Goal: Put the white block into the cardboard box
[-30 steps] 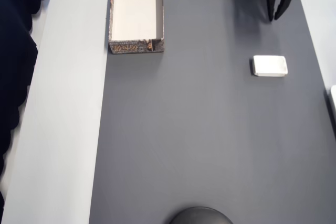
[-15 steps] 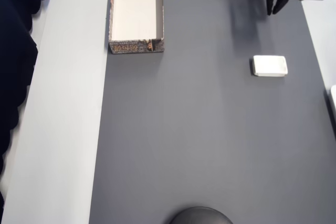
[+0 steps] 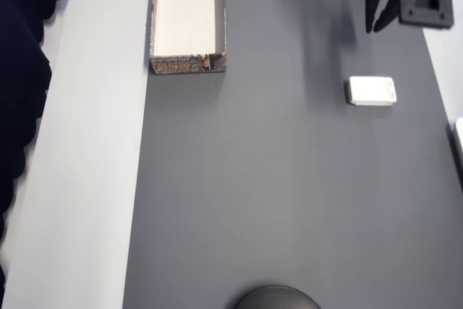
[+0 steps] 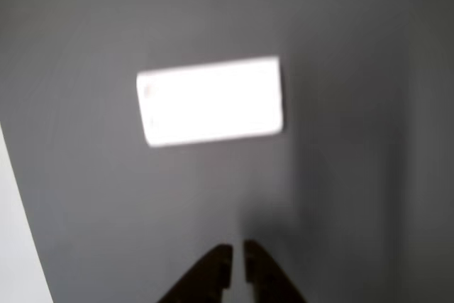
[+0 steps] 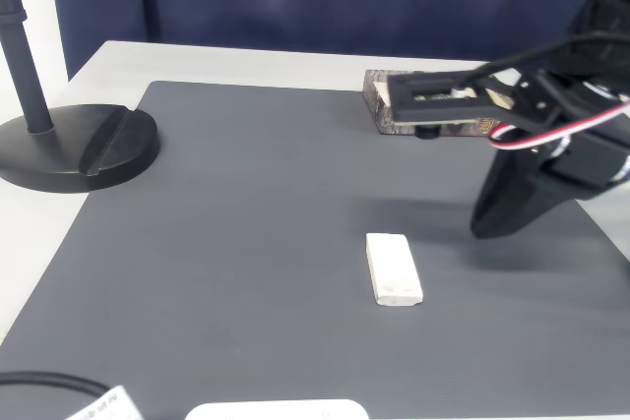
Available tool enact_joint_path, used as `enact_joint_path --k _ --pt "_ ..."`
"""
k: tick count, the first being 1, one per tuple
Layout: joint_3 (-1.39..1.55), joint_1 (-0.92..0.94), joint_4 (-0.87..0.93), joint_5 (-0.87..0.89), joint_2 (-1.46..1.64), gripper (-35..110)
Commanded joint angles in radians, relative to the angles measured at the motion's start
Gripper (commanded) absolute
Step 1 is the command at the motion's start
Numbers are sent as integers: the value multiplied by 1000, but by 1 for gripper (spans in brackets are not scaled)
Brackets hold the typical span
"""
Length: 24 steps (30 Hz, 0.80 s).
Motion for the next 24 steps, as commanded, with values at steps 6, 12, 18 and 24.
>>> enact_joint_path --k 6,12,18,24 --pt "-305 -11 -17 6 -270 -2" --pt "-442 -32 -17 41 -413 -2" --pt "-514 -54 -17 37 -500 -2" --pt "-552 -63 -5 41 -535 -2"
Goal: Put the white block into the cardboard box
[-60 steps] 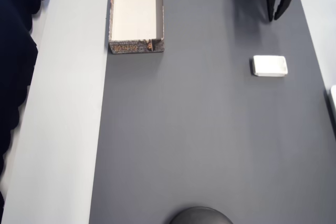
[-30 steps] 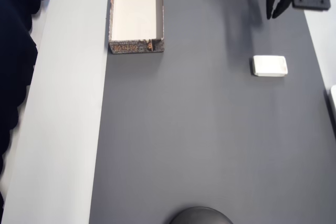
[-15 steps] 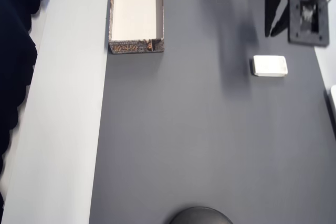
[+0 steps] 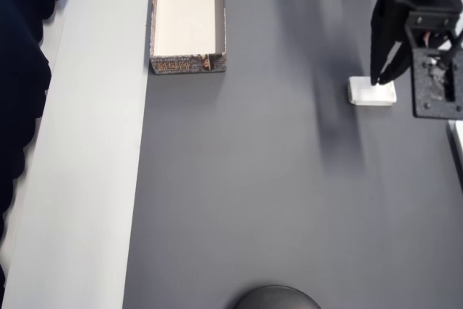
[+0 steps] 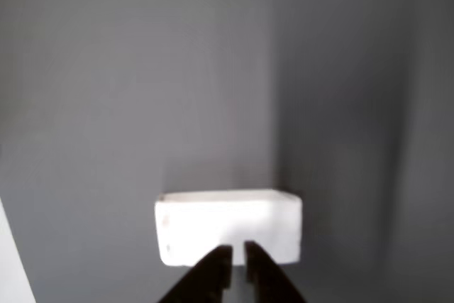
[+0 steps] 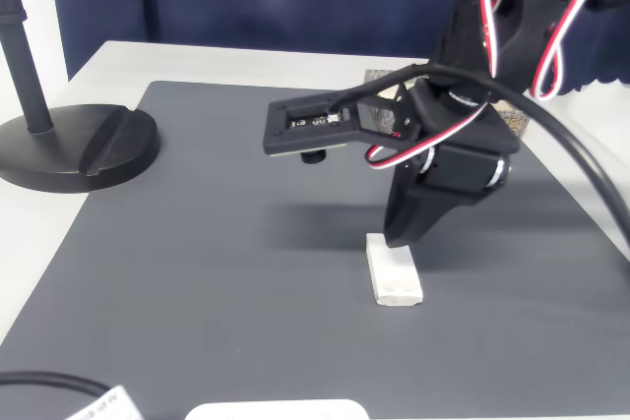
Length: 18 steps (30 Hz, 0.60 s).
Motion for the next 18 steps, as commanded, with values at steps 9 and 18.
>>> enact_joint_path --k 9,18 --pt "-133 0 103 506 -6 -2" --pt "-137 14 152 1045 -8 -1"
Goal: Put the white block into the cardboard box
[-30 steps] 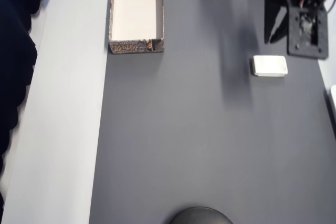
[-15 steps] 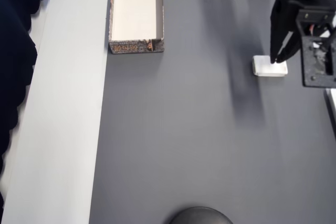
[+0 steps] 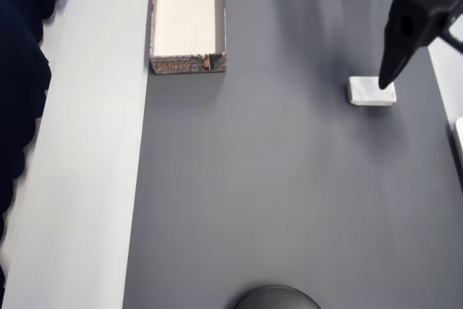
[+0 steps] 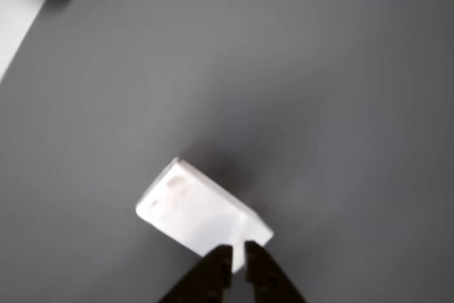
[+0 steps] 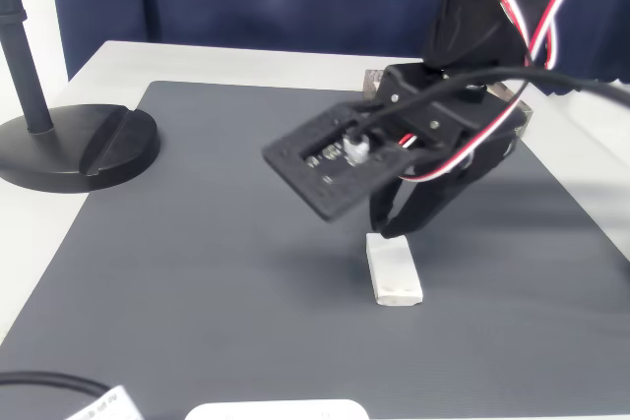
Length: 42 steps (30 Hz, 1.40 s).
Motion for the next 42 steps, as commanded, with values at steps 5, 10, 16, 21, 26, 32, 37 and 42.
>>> enact_joint_path --k 5,10,16,21,26,32,37,42 --pt "-54 23 87 327 14 -1" --pt "-60 40 87 488 17 -1" --pt "-71 52 110 497 17 -1" --pt "-100 52 110 555 3 -2" --pt "-118 52 110 653 -9 -2" --pt "-118 52 112 738 -20 -1" --pt "-110 46 135 747 -28 0" --pt "-109 38 135 782 -31 2"
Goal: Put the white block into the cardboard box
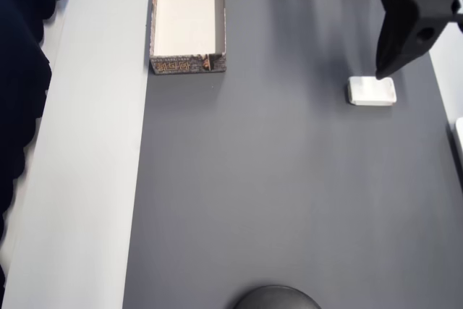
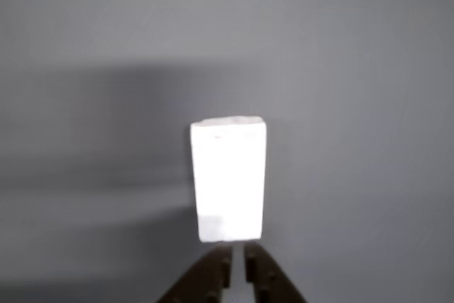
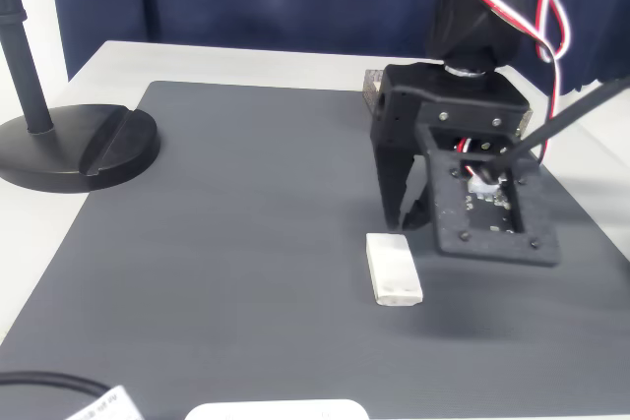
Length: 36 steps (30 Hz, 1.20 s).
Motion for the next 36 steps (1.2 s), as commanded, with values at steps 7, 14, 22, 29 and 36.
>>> enact_joint_path --k 7,14,22,29,36 --pt "-57 -12 0 25 6 24" --pt "-58 -14 -40 25 6 34" --pt "-54 -12 -48 17 5 32" --pt "-51 -25 -97 -12 -18 32" --pt "-49 -34 -115 -31 -46 32"
